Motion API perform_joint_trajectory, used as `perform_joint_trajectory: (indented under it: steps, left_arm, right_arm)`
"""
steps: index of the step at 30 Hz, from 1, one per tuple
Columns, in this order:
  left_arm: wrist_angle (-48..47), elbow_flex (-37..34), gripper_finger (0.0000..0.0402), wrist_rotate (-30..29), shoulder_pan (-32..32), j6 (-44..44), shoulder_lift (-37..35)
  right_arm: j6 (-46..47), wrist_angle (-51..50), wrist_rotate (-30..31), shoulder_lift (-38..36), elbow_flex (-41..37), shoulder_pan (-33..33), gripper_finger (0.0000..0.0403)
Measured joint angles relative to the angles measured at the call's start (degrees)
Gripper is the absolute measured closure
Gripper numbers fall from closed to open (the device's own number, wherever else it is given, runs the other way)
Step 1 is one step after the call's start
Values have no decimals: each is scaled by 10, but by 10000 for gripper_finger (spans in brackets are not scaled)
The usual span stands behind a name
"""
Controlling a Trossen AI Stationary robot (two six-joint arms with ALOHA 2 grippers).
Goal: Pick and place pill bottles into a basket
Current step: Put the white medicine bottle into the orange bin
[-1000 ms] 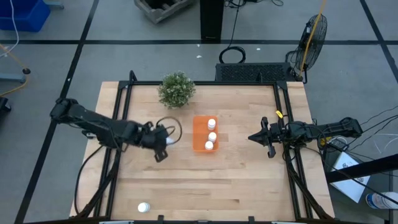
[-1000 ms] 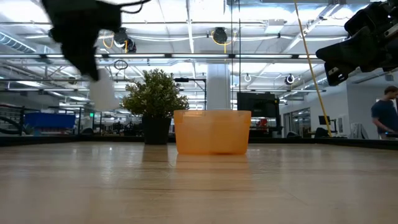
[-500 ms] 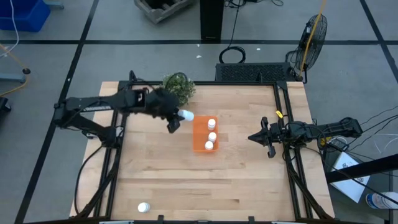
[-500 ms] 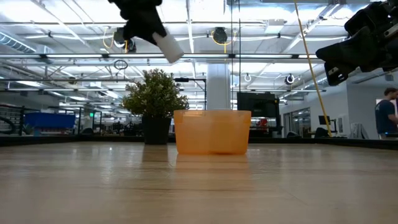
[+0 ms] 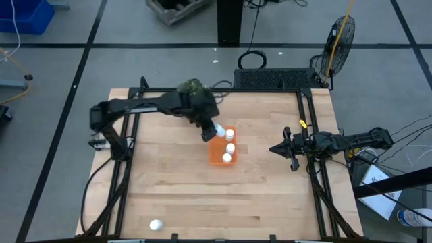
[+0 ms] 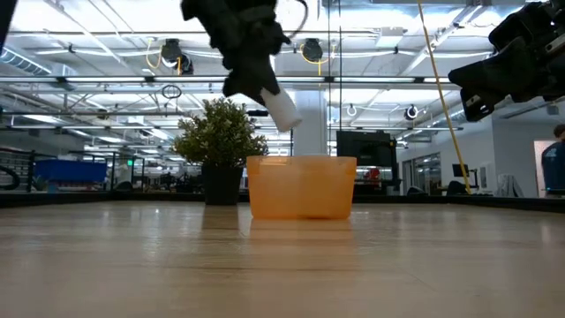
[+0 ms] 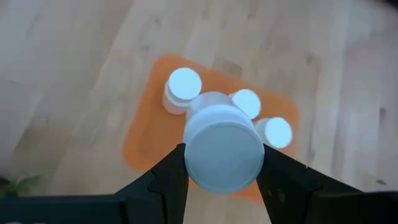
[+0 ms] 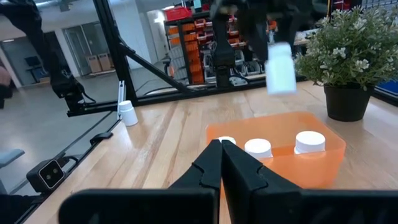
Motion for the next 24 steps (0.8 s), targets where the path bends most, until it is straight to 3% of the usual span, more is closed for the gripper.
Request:
perform_joint_trajectory:
  steps: [8, 12, 24]
  left_arm:
    - [-106, 105, 231, -6, -7, 62, 122]
    - [-154, 137, 231, -46, -6, 76, 165]
    - [-162, 143, 230, -61, -5, 114, 230]
  right_arm:
    - [0, 0, 0, 0, 0, 0, 403]
    - [0, 0, 0, 0, 0, 0, 403]
    - [0, 0, 0, 1, 0, 0, 403]
